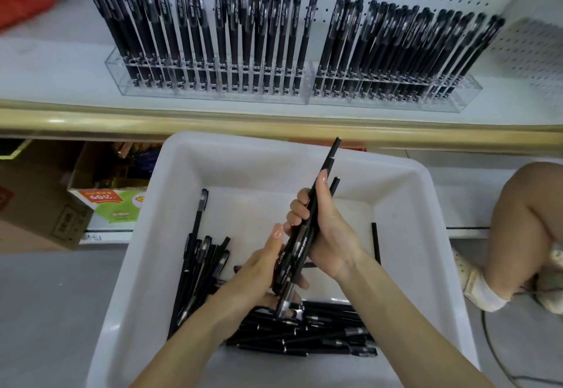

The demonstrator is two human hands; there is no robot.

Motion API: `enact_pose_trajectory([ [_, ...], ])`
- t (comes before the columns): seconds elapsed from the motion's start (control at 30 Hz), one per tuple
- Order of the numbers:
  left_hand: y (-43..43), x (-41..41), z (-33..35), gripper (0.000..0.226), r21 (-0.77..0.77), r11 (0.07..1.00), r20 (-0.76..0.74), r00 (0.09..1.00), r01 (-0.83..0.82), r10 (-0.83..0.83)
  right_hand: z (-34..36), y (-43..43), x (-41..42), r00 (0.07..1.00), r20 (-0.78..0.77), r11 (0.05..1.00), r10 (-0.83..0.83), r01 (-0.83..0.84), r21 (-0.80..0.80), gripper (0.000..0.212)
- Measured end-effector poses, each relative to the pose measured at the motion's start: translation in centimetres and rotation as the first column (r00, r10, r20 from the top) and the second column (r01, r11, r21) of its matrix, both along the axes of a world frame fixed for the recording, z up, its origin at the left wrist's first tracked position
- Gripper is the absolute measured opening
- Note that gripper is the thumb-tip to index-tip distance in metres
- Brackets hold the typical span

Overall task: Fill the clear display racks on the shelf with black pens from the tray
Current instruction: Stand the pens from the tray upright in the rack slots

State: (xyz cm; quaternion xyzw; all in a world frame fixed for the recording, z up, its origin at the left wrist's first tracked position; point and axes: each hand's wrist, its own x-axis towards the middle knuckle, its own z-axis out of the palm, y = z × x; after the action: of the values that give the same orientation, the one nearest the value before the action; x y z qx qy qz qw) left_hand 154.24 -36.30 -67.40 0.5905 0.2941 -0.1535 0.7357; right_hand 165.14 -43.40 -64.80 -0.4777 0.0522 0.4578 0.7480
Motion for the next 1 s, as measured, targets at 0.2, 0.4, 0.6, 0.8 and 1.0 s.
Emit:
enact_pose_trajectory([
  [0.2, -0.2, 0.6, 0.2, 0.086, -0.128, 0.98, -0.009, 0.988, -0.152, 0.152, -0.2, -0.4, 0.3, 0.997, 0.056, 0.998, 0.053, -0.051, -0.045, 0.046],
  [0.4, 0.1, 1.9, -0.5, 0.106, -0.037, 0.97, 0.059, 0.969, -0.239, 0.241, 0.1, -0.5, 0.1, 0.974, 0.148, 0.982, 0.174, -0.159, -0.105, 0.051],
  [0.6, 0.2, 1.8, -0.3, 0.111, 0.005, 0.968, 0.111, 0.962, -0.252, 0.25, 0.8, -0.6, 0.1, 0.939, 0.223, 0.962, 0.261, -0.234, -0.141, 0.063],
  [0.8, -0.2, 1.7, 0.8, 0.101, 0.09, 0.959, 0.197, 0.949, -0.268, 0.247, 0.5, -0.7, 0.5, 0.908, 0.286, 0.95, 0.305, -0.268, -0.161, 0.054],
  [1.0, -0.3, 1.2, 1.4, 0.073, 0.12, 0.949, 0.219, 0.94, -0.293, 0.262, 0.7, -0.4, 0.7, 0.918, 0.293, 0.964, 0.267, -0.25, -0.095, 0.043],
])
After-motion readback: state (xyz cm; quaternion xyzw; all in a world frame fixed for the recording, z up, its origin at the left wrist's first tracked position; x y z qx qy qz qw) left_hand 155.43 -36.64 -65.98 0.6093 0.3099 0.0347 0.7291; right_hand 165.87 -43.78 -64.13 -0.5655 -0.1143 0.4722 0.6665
